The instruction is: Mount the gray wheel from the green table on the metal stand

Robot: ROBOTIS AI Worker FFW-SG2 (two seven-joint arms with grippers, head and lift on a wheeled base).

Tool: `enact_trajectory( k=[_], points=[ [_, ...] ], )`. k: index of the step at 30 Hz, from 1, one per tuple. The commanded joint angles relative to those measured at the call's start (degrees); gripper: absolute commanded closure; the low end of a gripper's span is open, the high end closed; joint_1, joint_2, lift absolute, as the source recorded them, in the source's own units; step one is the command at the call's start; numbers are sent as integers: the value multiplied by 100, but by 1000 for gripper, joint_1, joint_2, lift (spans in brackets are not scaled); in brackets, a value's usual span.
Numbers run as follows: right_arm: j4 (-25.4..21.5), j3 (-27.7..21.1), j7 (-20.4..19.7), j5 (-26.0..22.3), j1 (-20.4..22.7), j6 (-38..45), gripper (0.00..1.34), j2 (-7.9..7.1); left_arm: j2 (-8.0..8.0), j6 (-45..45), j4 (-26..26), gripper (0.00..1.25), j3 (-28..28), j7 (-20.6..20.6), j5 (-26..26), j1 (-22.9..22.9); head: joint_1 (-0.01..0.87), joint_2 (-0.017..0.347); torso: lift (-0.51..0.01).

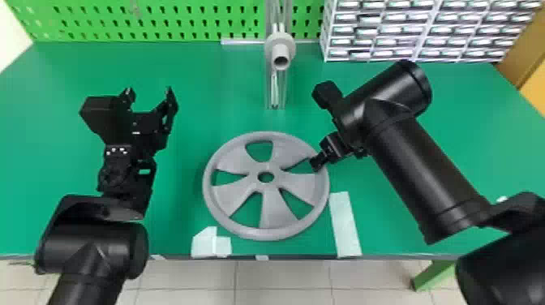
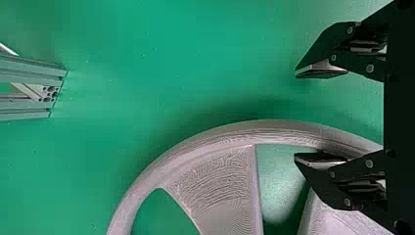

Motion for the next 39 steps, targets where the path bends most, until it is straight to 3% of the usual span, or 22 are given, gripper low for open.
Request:
enact_trajectory(
  k=[1, 4, 10, 15, 39],
  points=[
    [-9, -3, 0, -3, 6, 0, 665, 5, -2, -5, 0, 493, 0, 0, 0, 9, 867, 52, -100],
    [-9, -3, 0, -3, 6, 0, 726, 5, -2, -5, 0, 493, 0, 0, 0, 9, 867, 52, -100],
    [-18, -12, 0, -11, 6, -9, 726, 5, -2, -5, 0, 493, 9, 0, 0, 9, 867, 52, -100],
    [-18, -38, 0, -20, 14, -18, 918, 5, -2, -5, 0, 493, 9, 0, 0, 9, 867, 52, -100],
    [-9, -267, -237, -433, 67, -79, 918, 5, 7, -14, 0, 493, 18, 0, 0, 9, 867, 52, -100]
  ],
)
